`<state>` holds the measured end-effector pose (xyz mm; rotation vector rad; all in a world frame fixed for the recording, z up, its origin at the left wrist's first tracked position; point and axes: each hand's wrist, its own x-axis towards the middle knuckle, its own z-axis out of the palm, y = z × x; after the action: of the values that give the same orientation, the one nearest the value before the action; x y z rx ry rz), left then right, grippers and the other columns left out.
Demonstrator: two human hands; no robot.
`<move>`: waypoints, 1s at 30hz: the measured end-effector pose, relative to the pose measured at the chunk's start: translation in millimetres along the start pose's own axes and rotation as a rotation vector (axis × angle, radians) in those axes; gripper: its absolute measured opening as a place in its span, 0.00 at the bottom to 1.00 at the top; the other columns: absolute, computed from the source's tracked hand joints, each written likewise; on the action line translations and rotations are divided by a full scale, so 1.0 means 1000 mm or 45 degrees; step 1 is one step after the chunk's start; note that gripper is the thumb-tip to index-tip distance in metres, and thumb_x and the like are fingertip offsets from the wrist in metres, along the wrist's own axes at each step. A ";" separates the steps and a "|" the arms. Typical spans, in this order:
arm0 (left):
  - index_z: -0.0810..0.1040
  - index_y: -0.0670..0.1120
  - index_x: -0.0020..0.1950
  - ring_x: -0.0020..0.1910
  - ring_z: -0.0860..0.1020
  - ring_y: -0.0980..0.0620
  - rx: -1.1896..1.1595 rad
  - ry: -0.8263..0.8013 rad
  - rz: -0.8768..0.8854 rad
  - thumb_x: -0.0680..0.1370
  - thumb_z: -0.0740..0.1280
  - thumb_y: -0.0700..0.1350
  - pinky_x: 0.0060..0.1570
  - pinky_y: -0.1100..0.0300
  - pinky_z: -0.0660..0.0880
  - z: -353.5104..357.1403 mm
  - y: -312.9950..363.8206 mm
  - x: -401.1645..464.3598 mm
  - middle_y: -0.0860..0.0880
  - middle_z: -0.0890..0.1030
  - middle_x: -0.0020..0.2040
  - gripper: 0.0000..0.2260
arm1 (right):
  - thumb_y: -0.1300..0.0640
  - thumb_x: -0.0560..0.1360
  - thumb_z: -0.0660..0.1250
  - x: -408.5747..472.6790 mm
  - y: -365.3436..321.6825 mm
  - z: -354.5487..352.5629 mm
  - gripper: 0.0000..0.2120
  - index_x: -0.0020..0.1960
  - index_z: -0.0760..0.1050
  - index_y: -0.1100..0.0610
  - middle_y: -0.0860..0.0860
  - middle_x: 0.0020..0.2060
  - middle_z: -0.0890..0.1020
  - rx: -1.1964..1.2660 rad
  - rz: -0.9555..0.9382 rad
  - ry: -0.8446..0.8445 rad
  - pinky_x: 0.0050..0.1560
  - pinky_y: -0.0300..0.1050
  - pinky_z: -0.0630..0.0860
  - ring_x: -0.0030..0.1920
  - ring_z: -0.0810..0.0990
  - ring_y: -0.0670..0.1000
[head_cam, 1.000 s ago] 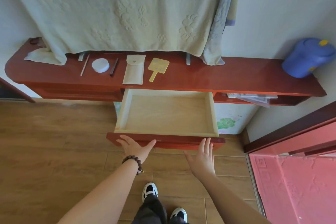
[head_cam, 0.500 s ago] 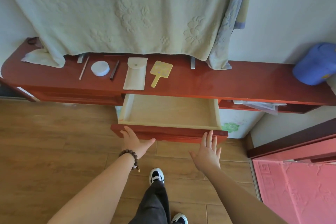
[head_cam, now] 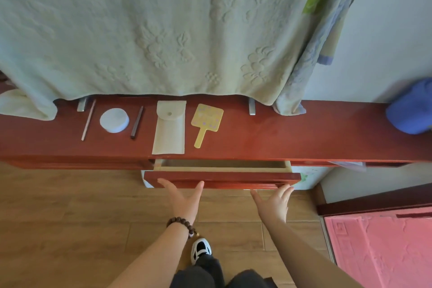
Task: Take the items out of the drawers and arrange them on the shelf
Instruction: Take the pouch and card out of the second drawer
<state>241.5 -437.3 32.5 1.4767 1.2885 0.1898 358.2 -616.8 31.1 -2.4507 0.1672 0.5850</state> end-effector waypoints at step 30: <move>0.52 0.45 0.76 0.73 0.63 0.42 0.129 0.060 -0.160 0.75 0.70 0.46 0.66 0.47 0.66 0.007 0.044 0.046 0.44 0.60 0.76 0.36 | 0.52 0.76 0.66 0.062 -0.033 -0.014 0.44 0.77 0.38 0.60 0.52 0.77 0.40 -0.055 -0.050 -0.165 0.69 0.52 0.64 0.76 0.55 0.57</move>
<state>290.2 -396.8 40.7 1.4781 1.4419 0.0783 427.4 -597.7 30.9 -2.4421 0.0547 0.7341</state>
